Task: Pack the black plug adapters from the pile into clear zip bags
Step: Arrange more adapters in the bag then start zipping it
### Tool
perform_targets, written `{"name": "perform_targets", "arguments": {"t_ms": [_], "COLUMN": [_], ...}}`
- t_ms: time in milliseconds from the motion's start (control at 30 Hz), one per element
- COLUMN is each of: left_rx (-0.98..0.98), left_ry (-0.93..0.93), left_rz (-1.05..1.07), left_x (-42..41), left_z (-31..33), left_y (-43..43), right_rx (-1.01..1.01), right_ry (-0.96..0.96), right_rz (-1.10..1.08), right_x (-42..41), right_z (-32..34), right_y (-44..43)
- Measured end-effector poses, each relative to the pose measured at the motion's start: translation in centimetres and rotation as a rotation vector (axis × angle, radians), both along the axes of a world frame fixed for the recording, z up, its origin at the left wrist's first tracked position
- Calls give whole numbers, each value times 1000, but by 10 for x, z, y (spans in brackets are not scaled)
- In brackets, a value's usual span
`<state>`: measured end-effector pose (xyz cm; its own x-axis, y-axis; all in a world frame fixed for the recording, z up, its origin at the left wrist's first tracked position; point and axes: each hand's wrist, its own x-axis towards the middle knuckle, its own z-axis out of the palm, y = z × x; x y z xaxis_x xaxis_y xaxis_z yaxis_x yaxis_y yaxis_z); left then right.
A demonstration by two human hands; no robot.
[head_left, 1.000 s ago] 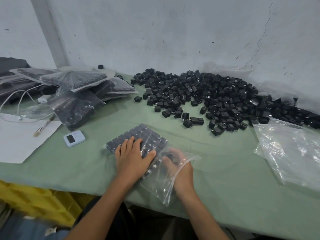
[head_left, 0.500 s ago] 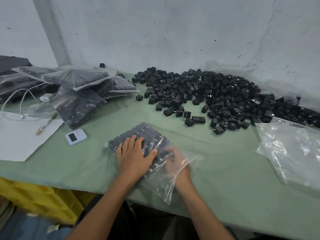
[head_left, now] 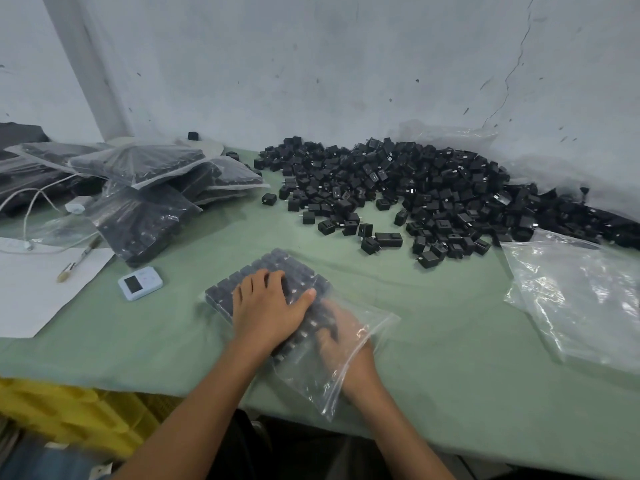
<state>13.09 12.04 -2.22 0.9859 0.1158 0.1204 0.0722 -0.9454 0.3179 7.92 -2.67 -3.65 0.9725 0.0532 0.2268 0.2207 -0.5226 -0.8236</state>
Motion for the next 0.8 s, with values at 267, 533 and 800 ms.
{"name": "perform_targets", "arguments": {"t_ms": [267, 533, 800], "left_rx": [27, 37, 17], "left_ry": [13, -6, -4], "left_rz": [3, 13, 25], "left_x": [2, 3, 1], "left_z": [-7, -11, -8], "left_y": [-2, -1, -4], "right_rx": [-68, 24, -371], "right_ry": [-135, 300, 98], "right_rz": [113, 364, -342], "right_x": [-15, -34, 99], "right_z": [17, 37, 38], "right_y": [-6, -104, -178]}}
